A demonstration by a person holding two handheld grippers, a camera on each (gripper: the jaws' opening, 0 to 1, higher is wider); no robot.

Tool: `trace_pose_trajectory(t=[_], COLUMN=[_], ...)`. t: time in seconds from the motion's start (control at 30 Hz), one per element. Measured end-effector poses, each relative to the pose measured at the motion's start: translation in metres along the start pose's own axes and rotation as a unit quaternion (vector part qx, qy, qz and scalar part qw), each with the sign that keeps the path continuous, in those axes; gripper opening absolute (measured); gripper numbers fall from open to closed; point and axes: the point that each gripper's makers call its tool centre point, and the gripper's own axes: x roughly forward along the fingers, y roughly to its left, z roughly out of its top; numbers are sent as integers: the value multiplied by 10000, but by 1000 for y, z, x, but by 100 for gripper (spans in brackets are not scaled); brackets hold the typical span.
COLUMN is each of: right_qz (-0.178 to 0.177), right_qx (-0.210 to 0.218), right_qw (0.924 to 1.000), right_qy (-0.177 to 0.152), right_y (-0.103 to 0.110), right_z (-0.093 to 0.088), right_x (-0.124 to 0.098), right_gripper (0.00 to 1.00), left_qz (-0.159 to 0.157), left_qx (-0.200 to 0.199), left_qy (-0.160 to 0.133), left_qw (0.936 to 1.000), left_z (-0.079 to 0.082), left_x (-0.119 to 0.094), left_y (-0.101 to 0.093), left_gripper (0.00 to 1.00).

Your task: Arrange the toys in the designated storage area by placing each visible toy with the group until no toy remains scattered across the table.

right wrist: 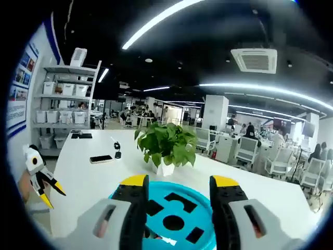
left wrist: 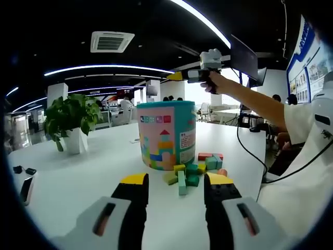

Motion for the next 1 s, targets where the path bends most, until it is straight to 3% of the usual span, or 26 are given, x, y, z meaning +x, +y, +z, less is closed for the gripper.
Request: trace_pose_trajectory(t=[0.13,0.3,0.37,0.47,1.0], right_qz=[50,134,144,174,-47], right_qx=[-288,-567,-490,-314,-144], right_qw=[9996,9983,9987,9993,9998], right_qy=[6,-30,50,-90,-87], right_y=[4,8,8,11,15], right_z=[-1,-4,-8,-8,-48], right_x=[-17,-35,-42,-58,-116], right_gripper=[57,51,45,43,39], left_qz=[1,10,-12,-46,8], left_qx=[-2,0,27,67,54], left_qy=[19,21,11,-25,-5], left_qw=[10000,10000,10000,10000,10000], left_z=[-1,0,2,5,3], left_x=[1,1,2,0,2], left_y=[0,-2,-5,-7,-4], left_gripper=[43,43,43,43,43])
